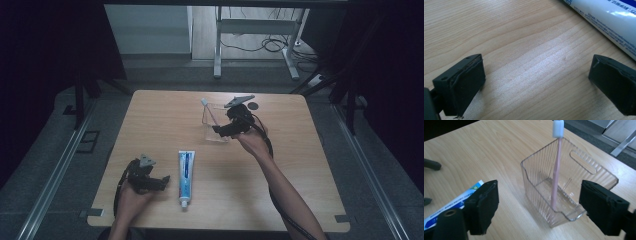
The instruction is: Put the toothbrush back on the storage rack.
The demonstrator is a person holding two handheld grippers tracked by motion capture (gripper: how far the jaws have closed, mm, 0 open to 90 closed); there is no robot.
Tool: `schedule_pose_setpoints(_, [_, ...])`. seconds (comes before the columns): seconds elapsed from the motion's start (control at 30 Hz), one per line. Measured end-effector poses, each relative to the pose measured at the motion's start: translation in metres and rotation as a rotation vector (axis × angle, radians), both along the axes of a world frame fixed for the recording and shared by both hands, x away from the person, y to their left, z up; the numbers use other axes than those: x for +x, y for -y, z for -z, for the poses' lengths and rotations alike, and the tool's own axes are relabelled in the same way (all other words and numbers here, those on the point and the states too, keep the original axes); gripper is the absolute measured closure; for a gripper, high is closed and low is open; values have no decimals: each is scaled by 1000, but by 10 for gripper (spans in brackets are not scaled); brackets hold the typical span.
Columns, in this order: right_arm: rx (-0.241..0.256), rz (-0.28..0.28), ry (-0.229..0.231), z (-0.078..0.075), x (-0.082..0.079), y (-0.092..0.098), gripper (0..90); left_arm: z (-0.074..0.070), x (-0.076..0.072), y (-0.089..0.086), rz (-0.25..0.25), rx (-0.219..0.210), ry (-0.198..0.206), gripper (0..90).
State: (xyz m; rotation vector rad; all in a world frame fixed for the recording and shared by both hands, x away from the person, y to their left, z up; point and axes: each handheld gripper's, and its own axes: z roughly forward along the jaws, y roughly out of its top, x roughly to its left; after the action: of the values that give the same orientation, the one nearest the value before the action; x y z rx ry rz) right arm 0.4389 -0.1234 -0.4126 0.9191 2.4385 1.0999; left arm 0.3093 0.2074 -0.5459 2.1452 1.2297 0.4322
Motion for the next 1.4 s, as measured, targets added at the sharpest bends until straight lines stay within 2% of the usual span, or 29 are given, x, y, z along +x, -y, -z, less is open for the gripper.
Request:
schedule_pose_setpoints(0.17, [5,1,-3,4,-7,10,106,0,0,0,0,0,0,6])
schedule_pose_setpoints(0.23, [4,2,4,5,-11,14,37,0,0,0,0,0,0,6])
schedule_pose_setpoints(0.33, [-5,2,9,6,-15,16,3,0,0,0,0,0,0,6])
schedule_pose_setpoints(0.87, [-40,-28,29,12,-44,34,0,0,0,0,-3,-3,2,6])
schedule_pose_setpoints(1.1, [-61,-43,42,19,-59,39,0,0,0,0,1,0,3,6])
schedule_pose_setpoints(1.4, [-72,-43,42,28,-71,45,0,0,0,0,2,0,4,6])
